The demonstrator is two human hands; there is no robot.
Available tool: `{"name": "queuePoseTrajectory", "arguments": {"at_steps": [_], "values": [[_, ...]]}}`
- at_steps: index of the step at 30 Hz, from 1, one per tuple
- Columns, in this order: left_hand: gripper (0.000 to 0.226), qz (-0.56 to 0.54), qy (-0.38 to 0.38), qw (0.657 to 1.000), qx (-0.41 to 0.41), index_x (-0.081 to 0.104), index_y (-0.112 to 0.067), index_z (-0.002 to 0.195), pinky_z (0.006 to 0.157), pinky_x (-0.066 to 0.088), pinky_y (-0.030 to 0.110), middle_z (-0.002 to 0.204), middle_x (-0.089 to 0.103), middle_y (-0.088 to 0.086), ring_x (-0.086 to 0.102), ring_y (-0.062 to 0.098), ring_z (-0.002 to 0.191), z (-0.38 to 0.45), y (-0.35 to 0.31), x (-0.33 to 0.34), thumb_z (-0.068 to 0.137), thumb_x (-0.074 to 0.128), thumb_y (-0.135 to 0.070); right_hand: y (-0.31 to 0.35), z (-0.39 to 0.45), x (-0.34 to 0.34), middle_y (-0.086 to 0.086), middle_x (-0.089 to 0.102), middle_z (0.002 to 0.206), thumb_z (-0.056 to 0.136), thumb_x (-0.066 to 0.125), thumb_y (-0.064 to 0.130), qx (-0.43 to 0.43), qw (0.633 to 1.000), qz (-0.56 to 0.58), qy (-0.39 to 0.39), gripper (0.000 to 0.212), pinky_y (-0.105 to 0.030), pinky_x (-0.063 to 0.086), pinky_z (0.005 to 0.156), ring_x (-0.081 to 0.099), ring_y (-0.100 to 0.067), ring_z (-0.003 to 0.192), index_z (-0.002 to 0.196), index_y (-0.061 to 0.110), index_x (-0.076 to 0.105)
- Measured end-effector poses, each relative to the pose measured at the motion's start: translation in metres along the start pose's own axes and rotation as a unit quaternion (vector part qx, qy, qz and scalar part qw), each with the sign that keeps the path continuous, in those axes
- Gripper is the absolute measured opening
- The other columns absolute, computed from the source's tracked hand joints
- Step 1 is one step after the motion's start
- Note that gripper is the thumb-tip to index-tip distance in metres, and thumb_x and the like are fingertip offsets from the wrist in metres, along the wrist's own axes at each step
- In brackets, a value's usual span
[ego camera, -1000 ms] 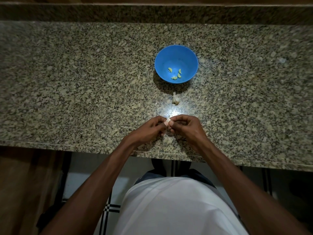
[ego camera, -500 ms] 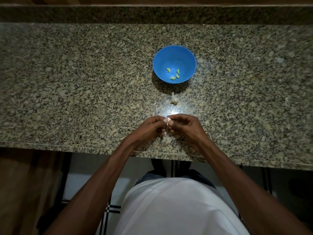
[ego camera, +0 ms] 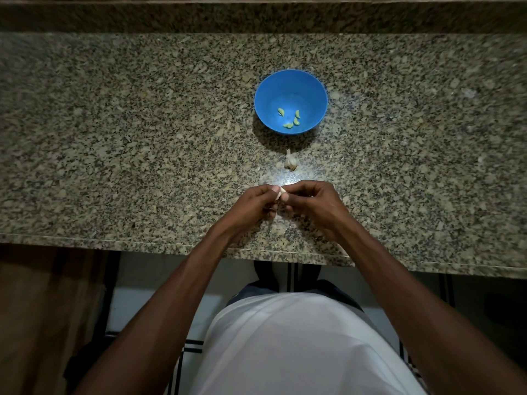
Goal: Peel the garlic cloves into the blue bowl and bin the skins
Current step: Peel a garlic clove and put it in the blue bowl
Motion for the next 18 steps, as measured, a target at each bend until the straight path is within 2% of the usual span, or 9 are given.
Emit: {"name": "queuePoseTrajectory", "arguments": {"at_steps": [3,6,13,16,18], "values": [[0.036,-0.026,-0.007,0.999,-0.019,0.069,-0.002,0.110,0.068,0.046,0.029,0.084,0.063,0.001,0.054,0.011,0.074,0.001,0.001,0.003,0.106,0.057,-0.036,0.005,0.002,-0.003,-0.013,0.081,0.100,0.083,0.086,0.003,-0.018,0.999,-0.045,-0.004,0.021,-0.033,0.061,0.085,0.078,-0.025,0.094,0.103,0.001,0.080],[0.032,-0.041,-0.009,0.999,-0.028,0.072,-0.006,0.103,0.068,0.045,0.028,0.079,0.064,-0.003,0.054,0.010,0.072,0.001,0.002,0.004,0.103,0.063,-0.037,0.007,0.004,-0.003,-0.011,0.081,0.098,0.081,0.087,0.004,-0.025,0.996,-0.086,-0.006,0.022,-0.038,0.062,0.092,0.078,-0.026,0.097,0.102,0.002,0.080],[0.026,-0.063,0.017,0.997,-0.035,0.076,-0.011,0.094,0.073,0.048,0.030,0.084,0.063,0.003,0.054,0.012,0.074,0.001,0.003,0.000,0.101,0.065,-0.034,0.015,0.011,-0.002,-0.005,0.082,0.093,0.076,0.091,0.007,-0.042,0.984,-0.170,-0.010,0.022,-0.049,0.061,0.097,0.079,-0.021,0.093,0.096,0.007,0.083],[0.026,-0.038,0.028,0.998,-0.030,0.077,-0.018,0.084,0.073,0.047,0.031,0.083,0.063,0.001,0.055,0.013,0.074,0.000,-0.001,0.000,0.101,0.064,-0.033,0.016,0.010,-0.002,-0.005,0.082,0.093,0.076,0.091,0.008,-0.050,0.983,-0.179,-0.008,0.021,-0.051,0.061,0.097,0.079,-0.022,0.093,0.095,0.008,0.083],[0.028,-0.021,0.037,0.999,-0.027,0.076,-0.017,0.085,0.073,0.046,0.032,0.081,0.064,-0.001,0.055,0.012,0.074,0.000,-0.002,-0.001,0.105,0.061,-0.028,0.015,0.009,-0.002,-0.005,0.082,0.093,0.076,0.091,0.007,-0.050,0.982,-0.181,-0.006,0.020,-0.051,0.061,0.096,0.079,-0.023,0.093,0.095,0.007,0.083]]}}
Point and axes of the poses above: each hand's wrist, its own z-axis towards the middle knuckle, its own x-axis out of the palm, y = z × x, the point moved 6 cm from there along z, towards the middle knuckle
